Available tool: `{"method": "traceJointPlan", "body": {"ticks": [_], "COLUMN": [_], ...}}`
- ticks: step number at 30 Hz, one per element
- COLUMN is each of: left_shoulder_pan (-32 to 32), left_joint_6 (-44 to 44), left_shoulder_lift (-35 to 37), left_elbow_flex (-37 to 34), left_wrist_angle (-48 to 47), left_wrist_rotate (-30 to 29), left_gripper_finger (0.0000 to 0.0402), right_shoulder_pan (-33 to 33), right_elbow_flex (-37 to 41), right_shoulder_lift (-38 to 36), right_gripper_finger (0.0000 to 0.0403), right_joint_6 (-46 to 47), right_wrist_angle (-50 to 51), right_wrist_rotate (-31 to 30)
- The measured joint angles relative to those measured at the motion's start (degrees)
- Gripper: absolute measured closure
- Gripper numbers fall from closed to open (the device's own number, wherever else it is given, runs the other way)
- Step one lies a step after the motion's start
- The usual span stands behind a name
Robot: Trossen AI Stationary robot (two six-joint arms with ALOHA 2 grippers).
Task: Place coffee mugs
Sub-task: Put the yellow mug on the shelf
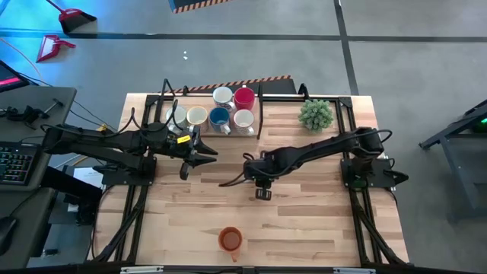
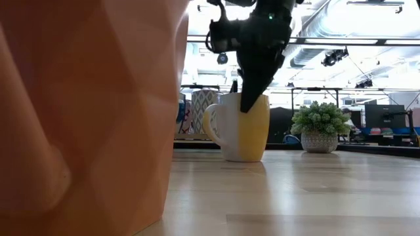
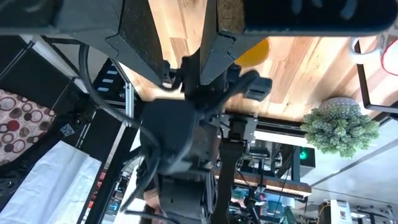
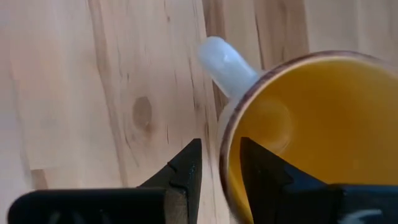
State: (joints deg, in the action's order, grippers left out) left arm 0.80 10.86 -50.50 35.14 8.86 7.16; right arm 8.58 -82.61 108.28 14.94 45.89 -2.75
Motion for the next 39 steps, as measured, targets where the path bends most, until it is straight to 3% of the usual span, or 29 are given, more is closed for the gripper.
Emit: {"method": "traceJointPlan", "body": {"ticks": [10,14,18,25,31,39], "left_shoulder_pan": [0.0,0.0,0.0,0.0,0.0,0.0], "left_joint_6": [0.0,0.0,0.0,0.0,0.0,1.5], "left_shoulder_lift": [0.0,0.0,0.0,0.0,0.0,0.0], "left_elbow_flex": [0.0,0.0,0.0,0.0,0.0,0.0], "left_wrist_angle": [0.0,0.0,-0.1,0.0,0.0,0.0], "left_wrist_rotate": [0.3,0.3,0.3,0.4,0.4,0.4], "left_gripper_finger": [0.0308,0.0308,0.0308,0.0308,0.0308,0.0308], "right_shoulder_pan": [0.0,0.0,0.0,0.2,0.1,-2.3], "right_elbow_flex": [0.0,-0.3,-0.6,-1.0,-5.3,-11.1], "right_shoulder_lift": [3.0,3.0,3.0,2.9,3.0,2.9], "right_gripper_finger": [0.0319,0.0343,0.0394,0.0399,0.0402,0.0403], "right_joint_6": [-2.0,-0.3,6.2,23.2,27.2,38.8], "right_wrist_angle": [0.1,0.4,0.6,0.0,0.9,12.5], "right_wrist_rotate": [-0.9,-2.8,-2.8,-2.7,-3.6,-5.5]}}
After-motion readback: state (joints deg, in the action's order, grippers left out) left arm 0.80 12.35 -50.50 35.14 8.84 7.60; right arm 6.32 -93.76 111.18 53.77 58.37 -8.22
